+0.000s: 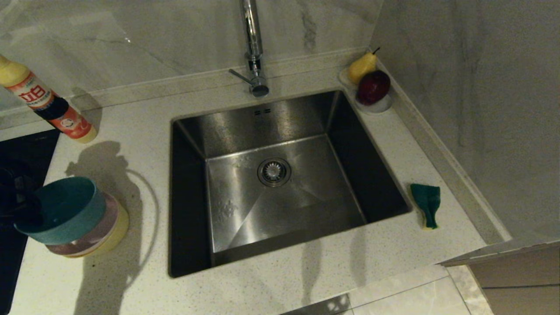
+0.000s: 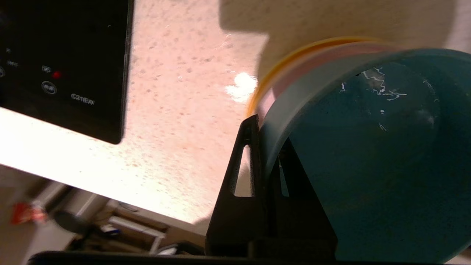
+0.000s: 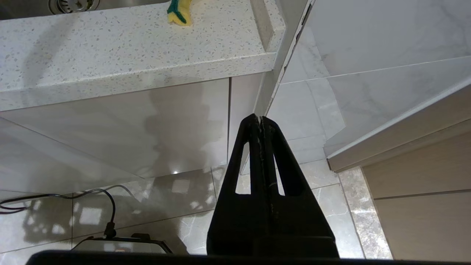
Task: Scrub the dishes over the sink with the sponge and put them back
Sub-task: Place the bowl on the bowl
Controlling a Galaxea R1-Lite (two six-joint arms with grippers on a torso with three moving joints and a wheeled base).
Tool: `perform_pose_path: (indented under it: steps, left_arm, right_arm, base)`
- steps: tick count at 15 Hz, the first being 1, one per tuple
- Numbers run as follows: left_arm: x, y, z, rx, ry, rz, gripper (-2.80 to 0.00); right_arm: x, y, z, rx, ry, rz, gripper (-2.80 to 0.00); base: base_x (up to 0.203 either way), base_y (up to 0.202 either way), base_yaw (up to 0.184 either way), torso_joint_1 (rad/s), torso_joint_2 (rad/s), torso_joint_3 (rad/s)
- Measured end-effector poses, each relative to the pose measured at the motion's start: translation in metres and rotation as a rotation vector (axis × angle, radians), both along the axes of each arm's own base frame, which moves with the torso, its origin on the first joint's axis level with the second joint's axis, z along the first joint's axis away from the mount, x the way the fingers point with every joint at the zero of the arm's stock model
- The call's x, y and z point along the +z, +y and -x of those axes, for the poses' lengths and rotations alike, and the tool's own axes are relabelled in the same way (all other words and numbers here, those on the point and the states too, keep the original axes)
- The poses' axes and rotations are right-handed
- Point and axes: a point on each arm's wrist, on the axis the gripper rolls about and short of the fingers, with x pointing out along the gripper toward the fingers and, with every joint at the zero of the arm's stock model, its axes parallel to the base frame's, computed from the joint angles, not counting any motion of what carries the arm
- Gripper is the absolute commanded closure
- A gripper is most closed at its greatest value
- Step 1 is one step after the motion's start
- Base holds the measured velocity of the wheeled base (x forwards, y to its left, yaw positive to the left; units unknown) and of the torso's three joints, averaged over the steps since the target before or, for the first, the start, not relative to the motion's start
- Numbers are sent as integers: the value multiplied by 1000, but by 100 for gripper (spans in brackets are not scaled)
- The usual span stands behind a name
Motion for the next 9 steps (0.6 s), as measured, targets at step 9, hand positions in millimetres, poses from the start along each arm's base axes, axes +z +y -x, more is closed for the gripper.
perform_pose_path:
  steps: [9]
  left_arm:
    - [-16,-5,0,-3,-35,-30,0]
  right_arm:
    - [0,0,0,0,0,-1,0]
  base:
    - [0,0,0,0,0,0]
